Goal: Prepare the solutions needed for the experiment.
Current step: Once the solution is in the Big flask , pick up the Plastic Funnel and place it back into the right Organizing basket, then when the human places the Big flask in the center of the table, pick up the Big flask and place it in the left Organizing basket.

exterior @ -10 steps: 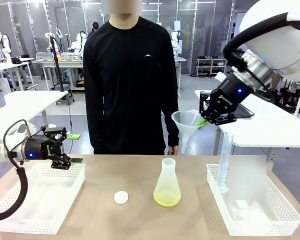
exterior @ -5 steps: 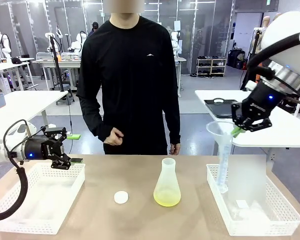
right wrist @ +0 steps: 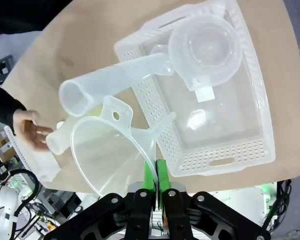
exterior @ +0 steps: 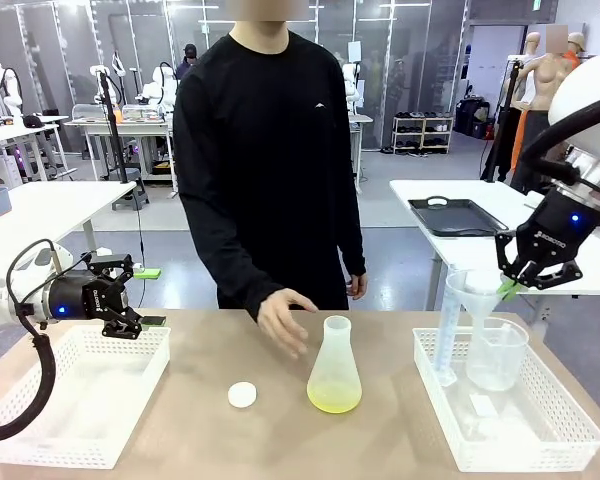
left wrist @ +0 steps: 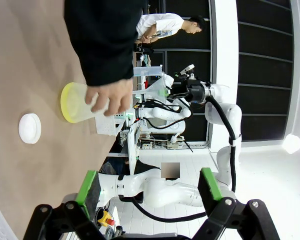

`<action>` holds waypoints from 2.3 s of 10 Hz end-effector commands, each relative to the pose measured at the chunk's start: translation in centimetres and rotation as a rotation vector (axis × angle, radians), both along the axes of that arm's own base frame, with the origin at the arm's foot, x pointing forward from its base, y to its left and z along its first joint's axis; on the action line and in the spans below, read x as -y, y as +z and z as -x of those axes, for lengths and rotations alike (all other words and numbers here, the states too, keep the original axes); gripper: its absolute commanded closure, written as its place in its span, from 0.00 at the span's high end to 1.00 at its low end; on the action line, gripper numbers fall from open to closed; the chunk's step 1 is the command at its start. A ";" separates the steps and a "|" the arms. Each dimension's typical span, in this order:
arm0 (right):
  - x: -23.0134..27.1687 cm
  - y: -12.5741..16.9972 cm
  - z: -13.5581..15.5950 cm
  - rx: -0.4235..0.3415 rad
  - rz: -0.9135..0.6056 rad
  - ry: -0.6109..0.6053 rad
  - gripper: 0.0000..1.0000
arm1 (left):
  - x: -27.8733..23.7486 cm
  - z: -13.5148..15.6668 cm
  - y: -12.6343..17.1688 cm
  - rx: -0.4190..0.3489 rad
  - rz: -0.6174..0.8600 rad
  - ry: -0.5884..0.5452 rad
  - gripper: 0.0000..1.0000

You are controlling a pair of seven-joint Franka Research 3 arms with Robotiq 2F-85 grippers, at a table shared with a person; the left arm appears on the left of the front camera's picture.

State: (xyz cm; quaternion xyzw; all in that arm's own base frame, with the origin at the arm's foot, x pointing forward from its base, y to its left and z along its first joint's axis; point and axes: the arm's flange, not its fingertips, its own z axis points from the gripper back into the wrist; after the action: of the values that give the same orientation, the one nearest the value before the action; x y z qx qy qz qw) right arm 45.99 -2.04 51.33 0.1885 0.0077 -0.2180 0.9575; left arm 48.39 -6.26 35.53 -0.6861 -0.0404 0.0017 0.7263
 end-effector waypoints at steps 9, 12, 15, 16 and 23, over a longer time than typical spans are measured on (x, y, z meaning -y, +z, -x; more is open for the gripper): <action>1.3 -6.6 3.0 -0.146 0.113 -0.024 0.23 | 0.1 -0.1 0.1 0.021 0.008 0.016 1.00; 0.7 -6.8 2.6 -0.159 0.111 -0.008 0.26 | 0.1 -0.1 0.1 0.021 0.008 0.016 1.00; 0.4 -6.7 2.0 -0.145 0.091 -0.029 0.83 | 0.1 -0.1 0.1 0.021 0.008 0.016 1.00; 1.0 -7.0 2.7 -0.139 0.087 0.013 0.83 | 0.1 -0.1 0.1 0.021 0.008 0.016 1.00; 1.0 -7.0 2.7 -0.139 0.087 0.013 0.83 | 0.1 -0.1 0.1 0.021 0.008 0.016 1.00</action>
State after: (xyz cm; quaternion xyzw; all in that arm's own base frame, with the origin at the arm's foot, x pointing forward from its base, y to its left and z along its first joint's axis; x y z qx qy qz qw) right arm 43.31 -3.07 44.37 0.1315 0.0658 -0.2256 0.9630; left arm 48.39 -6.26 35.53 -0.6861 -0.0404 0.0017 0.7263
